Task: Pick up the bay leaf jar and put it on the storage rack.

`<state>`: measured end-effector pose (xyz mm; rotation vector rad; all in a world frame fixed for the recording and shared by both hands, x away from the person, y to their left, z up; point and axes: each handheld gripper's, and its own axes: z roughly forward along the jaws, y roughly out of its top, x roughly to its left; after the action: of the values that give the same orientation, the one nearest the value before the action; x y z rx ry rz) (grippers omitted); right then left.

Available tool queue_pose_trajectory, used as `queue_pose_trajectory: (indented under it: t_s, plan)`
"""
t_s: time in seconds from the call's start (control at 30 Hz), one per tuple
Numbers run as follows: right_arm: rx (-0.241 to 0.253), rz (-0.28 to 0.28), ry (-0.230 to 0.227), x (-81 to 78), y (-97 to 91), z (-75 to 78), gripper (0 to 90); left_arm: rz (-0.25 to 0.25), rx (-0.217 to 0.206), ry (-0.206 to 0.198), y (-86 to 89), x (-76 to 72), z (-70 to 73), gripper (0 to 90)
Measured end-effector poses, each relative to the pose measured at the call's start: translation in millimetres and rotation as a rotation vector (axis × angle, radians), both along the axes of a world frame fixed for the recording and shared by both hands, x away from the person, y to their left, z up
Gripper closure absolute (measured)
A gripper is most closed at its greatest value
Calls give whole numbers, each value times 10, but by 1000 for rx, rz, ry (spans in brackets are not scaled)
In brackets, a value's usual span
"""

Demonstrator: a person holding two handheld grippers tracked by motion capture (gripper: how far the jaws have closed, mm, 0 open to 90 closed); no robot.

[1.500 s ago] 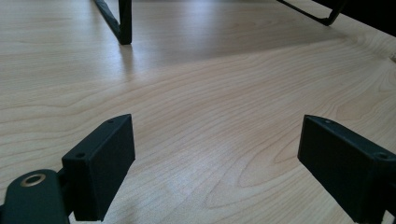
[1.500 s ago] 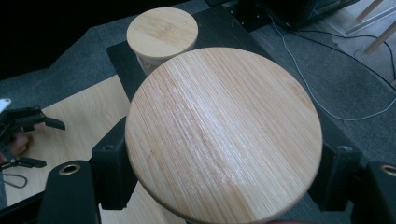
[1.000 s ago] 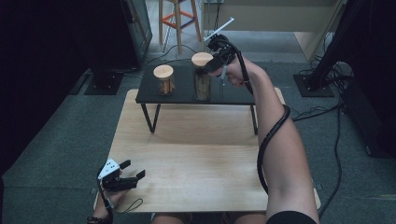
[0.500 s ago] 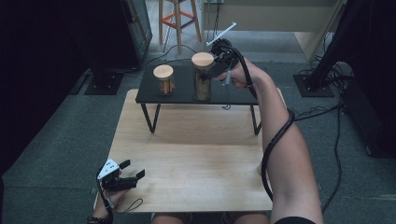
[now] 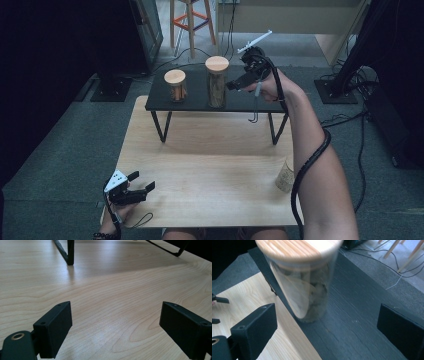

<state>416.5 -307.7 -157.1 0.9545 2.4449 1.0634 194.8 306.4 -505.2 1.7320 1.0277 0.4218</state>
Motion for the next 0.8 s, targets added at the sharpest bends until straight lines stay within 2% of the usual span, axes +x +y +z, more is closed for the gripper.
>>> queue_pose_trajectory:
  t_s: [0.4,0.57,0.8]
  plan:
    - [7,-59,1,-233,-294,-137,26,3,4,-3,-8,-8,0,112]
    - [30,-82,-33,-391,-407,-215,26,4,5,-5,-11,-14,0,112]
    - [42,-110,-44,-570,-557,-320,26,5,11,-5,-24,-17,4,112]
